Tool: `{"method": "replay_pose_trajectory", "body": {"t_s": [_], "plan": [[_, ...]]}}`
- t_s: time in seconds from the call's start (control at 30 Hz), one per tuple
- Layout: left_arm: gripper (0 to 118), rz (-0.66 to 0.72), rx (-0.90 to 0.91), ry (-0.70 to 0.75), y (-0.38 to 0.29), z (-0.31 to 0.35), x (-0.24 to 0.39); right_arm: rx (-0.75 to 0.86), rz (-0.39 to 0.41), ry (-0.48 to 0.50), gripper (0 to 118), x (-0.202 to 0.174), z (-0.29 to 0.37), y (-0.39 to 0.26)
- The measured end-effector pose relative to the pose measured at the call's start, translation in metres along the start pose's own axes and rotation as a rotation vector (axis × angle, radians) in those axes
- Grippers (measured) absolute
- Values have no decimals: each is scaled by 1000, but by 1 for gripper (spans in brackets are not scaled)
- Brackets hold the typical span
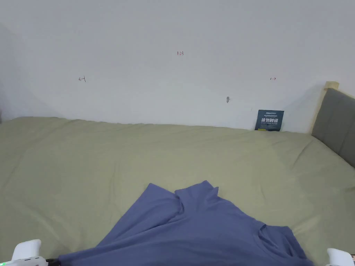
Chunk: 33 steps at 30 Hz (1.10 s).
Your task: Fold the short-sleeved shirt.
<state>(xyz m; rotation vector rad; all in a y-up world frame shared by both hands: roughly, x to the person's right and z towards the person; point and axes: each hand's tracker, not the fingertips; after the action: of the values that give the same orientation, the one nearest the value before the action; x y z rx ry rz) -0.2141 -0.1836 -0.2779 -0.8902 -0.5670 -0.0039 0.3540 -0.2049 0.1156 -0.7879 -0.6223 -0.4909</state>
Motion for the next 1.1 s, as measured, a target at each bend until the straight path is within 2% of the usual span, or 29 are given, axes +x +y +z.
{"method": "replay_pose_trajectory", "body": {"t_s": [0.03, 0.07, 0.1, 0.13, 0.3, 0.33, 0.37, 0.4, 0.43, 0.47, 0.5, 0.53, 0.57, 0.67, 0.7, 0.73, 0.77, 0.8, 0.83, 1.0, 1.03, 1.07, 1.1], "plan": [[41, -24, 22, 27, 4, 5, 4, 1, 3, -7, 34, 0, 2, 1], [80, -26, 23, 24, 6, 9, 5, 1, 18, -13, 69, -1, 4, 3], [109, -41, 32, 7, 7, 17, 6, 7, 55, -5, 101, -3, 5, 6], [115, -62, 74, -22, 6, 31, 9, 64, 105, 1, 113, -10, 18, 4], [113, -180, 204, -42, -15, 89, 22, 262, 182, 81, 113, -72, 85, -15], [112, -204, 188, 7, -24, 93, 22, 291, 193, 114, 107, -85, 94, -21], [108, -217, 187, 38, -30, 96, 22, 315, 197, 157, 90, -106, 110, -27], [93, -224, 178, 64, -35, 97, 21, 338, 196, 182, 56, -119, 116, -34], [48, -220, 169, 63, -39, 98, 19, 331, 198, 162, 2, -131, 119, -39], [4, -222, 155, 69, -40, 98, 17, 326, 204, 139, 0, -142, 119, -42], [0, -226, 119, 116, -39, 93, 14, 321, 200, 149, 0, -146, 116, -42], [0, -216, 119, 162, -39, 90, 8, 298, 192, 224, 0, -152, 116, -41], [0, -220, 100, 116, -37, 82, 4, 279, 188, 258, 0, -157, 116, -40], [0, -169, 68, 81, -20, 58, -15, 275, 253, 219, 0, -170, 111, -38], [14, -164, 52, 69, -15, 41, -34, 267, 261, 217, 0, -173, 108, -36], [64, -164, 53, 71, -8, 28, -41, 260, 260, 219, 0, -175, 106, -34], [100, -163, 49, 63, -2, 17, -46, 251, 256, 221, 0, -176, 103, -34], [107, -155, 34, 42, 4, 1, -52, 240, 254, 217, 0, -177, 101, -32], [105, -155, -19, 26, 8, -13, -53, 230, 254, 208, 0, -179, 98, -31], [100, -197, -35, -3, 20, -49, -44, 206, 255, 169, 0, -177, 90, -22], [85, -206, -57, -10, 20, -56, -43, 200, 253, 167, 0, -175, 89, -20], [53, -224, -91, -3, 19, -59, -41, 193, 254, 162, 0, -174, 86, -17], [0, -234, -123, -10, 18, -61, -35, 184, 258, 154, 0, -174, 81, -12]]}}
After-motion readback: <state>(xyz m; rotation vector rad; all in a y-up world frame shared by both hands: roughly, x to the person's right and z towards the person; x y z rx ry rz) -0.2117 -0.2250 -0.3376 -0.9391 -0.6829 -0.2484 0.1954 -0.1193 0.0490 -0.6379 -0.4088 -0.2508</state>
